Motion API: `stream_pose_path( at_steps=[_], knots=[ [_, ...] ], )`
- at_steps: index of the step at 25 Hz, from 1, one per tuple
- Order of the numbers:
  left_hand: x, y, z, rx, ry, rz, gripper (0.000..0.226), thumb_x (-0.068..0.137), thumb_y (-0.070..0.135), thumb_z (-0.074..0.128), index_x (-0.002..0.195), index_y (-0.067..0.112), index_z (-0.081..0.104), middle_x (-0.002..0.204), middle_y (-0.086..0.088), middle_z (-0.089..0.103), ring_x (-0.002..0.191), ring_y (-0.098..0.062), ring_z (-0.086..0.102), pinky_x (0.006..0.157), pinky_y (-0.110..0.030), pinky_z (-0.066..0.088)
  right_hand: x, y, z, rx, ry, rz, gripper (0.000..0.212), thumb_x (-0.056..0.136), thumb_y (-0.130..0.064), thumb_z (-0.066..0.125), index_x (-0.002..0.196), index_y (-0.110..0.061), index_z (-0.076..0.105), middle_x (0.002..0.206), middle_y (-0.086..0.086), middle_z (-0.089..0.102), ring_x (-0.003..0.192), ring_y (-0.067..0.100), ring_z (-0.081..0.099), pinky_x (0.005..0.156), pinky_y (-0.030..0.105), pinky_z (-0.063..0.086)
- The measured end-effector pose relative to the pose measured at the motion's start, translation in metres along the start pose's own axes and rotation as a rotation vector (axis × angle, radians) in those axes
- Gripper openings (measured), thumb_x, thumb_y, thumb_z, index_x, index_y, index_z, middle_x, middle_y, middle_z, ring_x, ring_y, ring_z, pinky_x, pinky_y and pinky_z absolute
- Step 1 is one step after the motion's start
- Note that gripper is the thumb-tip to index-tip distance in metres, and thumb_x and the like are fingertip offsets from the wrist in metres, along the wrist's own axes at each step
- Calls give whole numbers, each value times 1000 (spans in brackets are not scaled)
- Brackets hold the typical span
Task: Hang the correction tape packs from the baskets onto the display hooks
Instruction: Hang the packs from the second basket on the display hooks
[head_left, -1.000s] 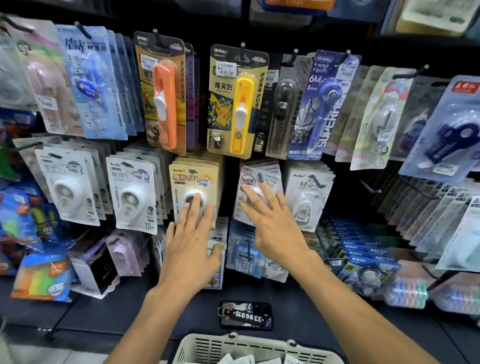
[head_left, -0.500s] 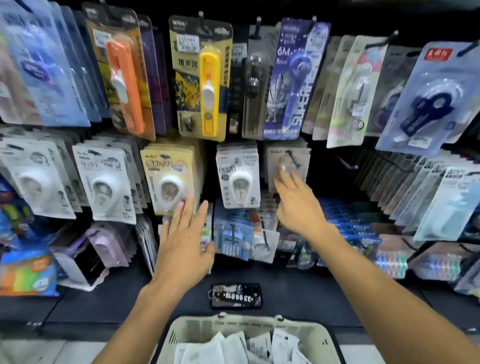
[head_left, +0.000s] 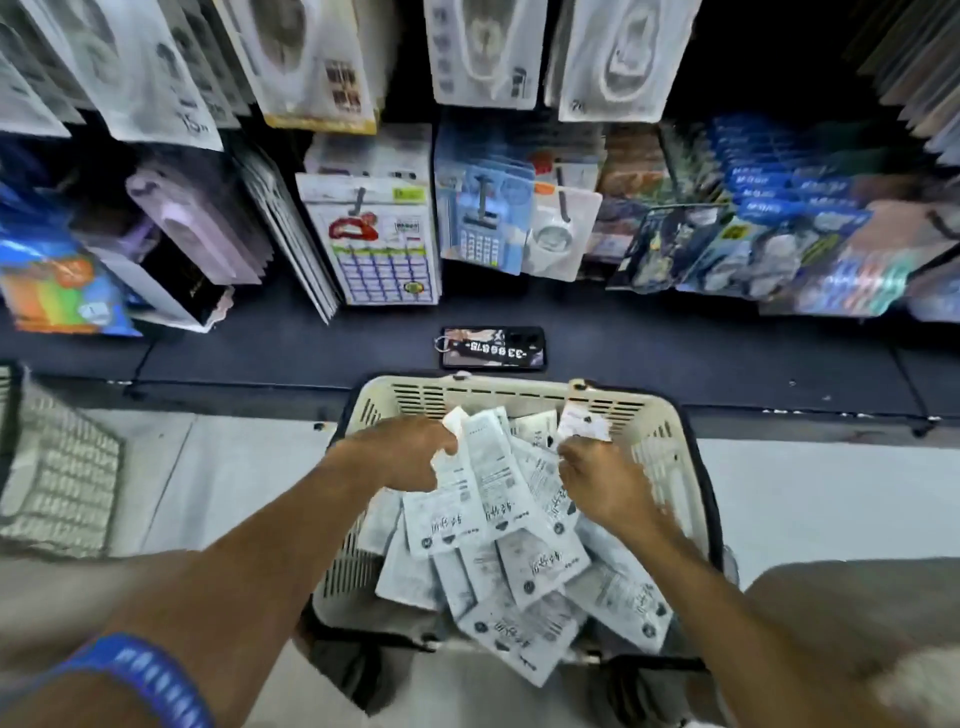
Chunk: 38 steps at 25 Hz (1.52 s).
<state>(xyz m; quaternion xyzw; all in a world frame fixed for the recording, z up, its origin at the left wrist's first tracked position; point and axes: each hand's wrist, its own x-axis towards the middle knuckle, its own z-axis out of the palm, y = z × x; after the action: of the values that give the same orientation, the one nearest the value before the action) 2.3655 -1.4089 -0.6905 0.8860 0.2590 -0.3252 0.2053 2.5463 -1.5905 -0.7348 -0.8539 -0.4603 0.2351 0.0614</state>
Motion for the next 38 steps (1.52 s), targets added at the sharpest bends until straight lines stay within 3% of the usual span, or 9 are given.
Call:
stream_pose_path(
  at_steps=[7, 15, 19, 22, 24, 28, 31, 34, 38],
  knots=[
    [15, -2, 78, 554, 28, 86, 110, 92, 2, 64, 160, 28, -17, 171, -12, -15, 158, -37, -2, 124, -54, 19, -2, -12, 18, -153, -35, -313, 49, 91, -10, 51, 139, -21, 54, 140, -2, 56, 131, 22, 41, 108, 34, 30],
    [21, -45, 30, -307, 274, 125, 40, 103, 27, 58, 141, 39, 59, 152, 9, 54, 140, -16, 48, 118, -37, 36, 10, -20, 27, -285, -325, -354, 106, 86, -33, 74, 161, -30, 0, 170, 3, -5, 156, 26, -1, 124, 48, -1],
    [15, -52, 35, -800, 392, 66, 25, 106, 36, 51, 123, 40, 69, 126, 5, 73, 119, -19, 67, 106, -49, 51, -2, -23, 51, -481, -149, -477, 77, 100, -46, 52, 161, -27, 10, 170, 3, -4, 156, 31, -9, 121, 57, -13],
    [10, -51, 25, -1051, 447, 24, 26, 105, 40, 51, 101, 44, 76, 109, 22, 76, 105, 0, 71, 103, -41, 50, -8, -33, 48, -96, 26, -563, 43, 107, -30, 45, 149, -22, 48, 158, 2, 43, 149, 27, 34, 123, 50, 21],
    [7, -45, 17, -1157, 448, 15, 37, 106, 34, 52, 82, 45, 79, 97, 30, 76, 91, 12, 70, 100, -36, 47, -1, -48, 20, 449, 137, -402, 26, 105, -26, 52, 124, -22, 70, 115, 3, 75, 99, 13, 71, 86, 35, 58],
    [7, -15, 3, -1479, 347, 68, 33, 103, 36, 52, 92, 37, 83, 102, 7, 81, 100, -12, 76, 100, -43, 54, 23, -63, -32, 873, 169, -123, 32, 104, -28, 54, 79, -8, 57, 60, 11, 57, 47, 13, 61, 48, 29, 44],
    [4, 9, 4, -1726, 116, 133, 58, 89, 68, 59, 122, 24, 74, 116, -3, 78, 107, -23, 75, 78, -33, 62, 27, -67, -31, 887, 249, 3, 35, 103, -25, 56, 78, -1, 53, 59, 16, 52, 49, 23, 57, 48, 38, 46],
    [8, 13, 13, -1506, 169, 25, 57, 74, 23, 89, 124, 19, 63, 104, 2, 80, 87, -12, 78, 61, -22, 60, 25, -54, -23, 1092, 124, 88, 17, 100, -15, 60, 83, -16, 63, 75, 4, 66, 50, 17, 63, 43, 30, 51],
    [9, -3, 14, -1522, 341, -166, 43, 77, 9, 86, 115, 19, 67, 97, 0, 81, 77, -15, 79, 59, -29, 60, 13, 15, -19, 28, -211, -233, 79, 84, 17, 54, 140, -39, 50, 151, -14, 43, 112, 8, 54, 80, 31, 58]
  ],
)
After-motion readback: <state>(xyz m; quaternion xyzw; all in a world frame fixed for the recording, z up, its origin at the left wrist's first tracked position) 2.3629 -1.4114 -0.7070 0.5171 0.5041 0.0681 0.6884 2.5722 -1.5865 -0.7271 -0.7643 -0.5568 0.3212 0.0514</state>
